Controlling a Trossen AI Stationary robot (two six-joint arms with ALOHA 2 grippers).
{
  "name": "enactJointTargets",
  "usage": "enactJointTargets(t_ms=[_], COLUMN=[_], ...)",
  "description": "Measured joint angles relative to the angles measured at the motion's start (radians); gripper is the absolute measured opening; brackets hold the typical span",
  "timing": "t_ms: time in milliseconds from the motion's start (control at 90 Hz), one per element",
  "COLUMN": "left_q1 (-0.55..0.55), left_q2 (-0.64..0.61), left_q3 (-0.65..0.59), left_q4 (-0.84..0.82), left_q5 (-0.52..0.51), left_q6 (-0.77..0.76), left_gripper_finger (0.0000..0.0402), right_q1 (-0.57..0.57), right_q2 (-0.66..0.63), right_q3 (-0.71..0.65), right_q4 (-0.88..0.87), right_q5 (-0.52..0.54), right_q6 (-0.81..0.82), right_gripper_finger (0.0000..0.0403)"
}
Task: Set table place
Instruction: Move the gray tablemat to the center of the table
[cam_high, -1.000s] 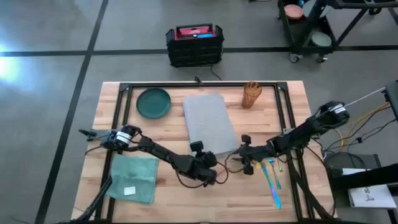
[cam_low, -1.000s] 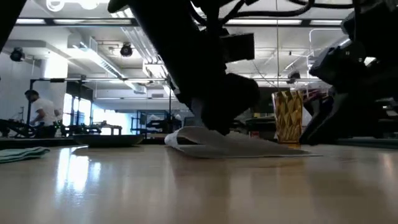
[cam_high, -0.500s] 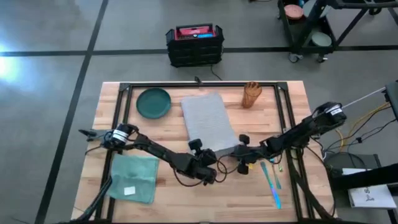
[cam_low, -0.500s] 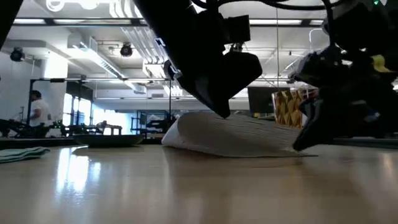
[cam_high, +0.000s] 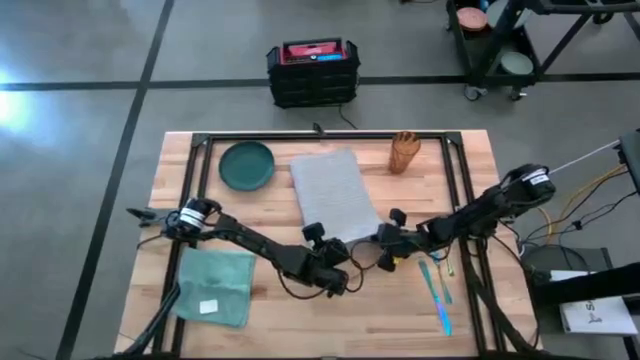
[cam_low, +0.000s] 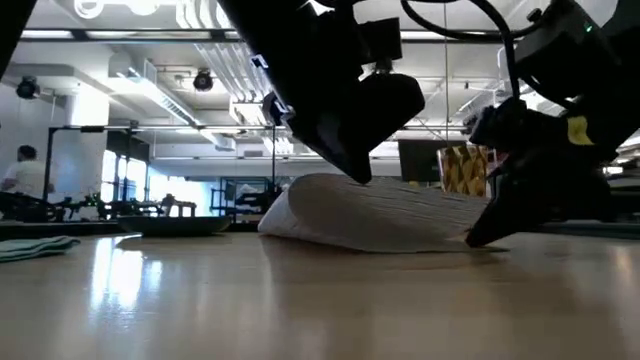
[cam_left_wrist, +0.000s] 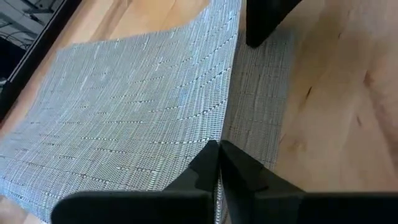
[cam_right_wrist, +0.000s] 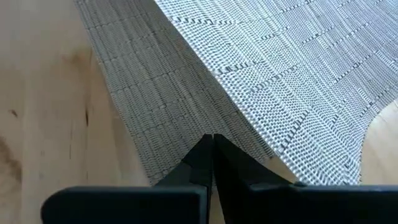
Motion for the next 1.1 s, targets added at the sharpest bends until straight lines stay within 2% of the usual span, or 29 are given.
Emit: enactJointTargets(t_ms=[156,300,478,689,944,1100], left_q1=[-0.018,-0.055,-0.106,-0.148,-0.214,-0.262], left_q2=[-0.033,-0.069,-0.067,-0.053,-0.053,-0.053], left_q3=[0.0,0.001,0.001,-0.017,-0.144,-0.229], left_q4=[-0.066,-0.181,-0.285,-0.29,-0.27,-0.259], left_q5=[-0.014,-0.043,-0.033,-0.043,-0.065,-0.086], left_q6=[-0.089,-0.248,-0.452,-0.607,-0.93,-1.199], left_gripper_finger=[0.0,0.0,0.0,0.0,0.0,0.0], right_q1=[0.011,0.034,0.069,0.072,0.074,0.074], right_q2=[-0.028,-0.034,-0.034,-0.039,-0.05,-0.05], right_q3=[0.001,0.001,0.0,-0.002,-0.003,-0.004], right_q4=[-0.071,-0.117,-0.124,-0.125,-0.129,-0.129], right_q5=[-0.004,0.006,0.015,0.009,-0.008,-0.008], right_q6=[0.025,0.071,0.123,0.13,0.141,0.156], right_gripper_finger=[0.0,0.0,0.0,0.0,0.0,0.0])
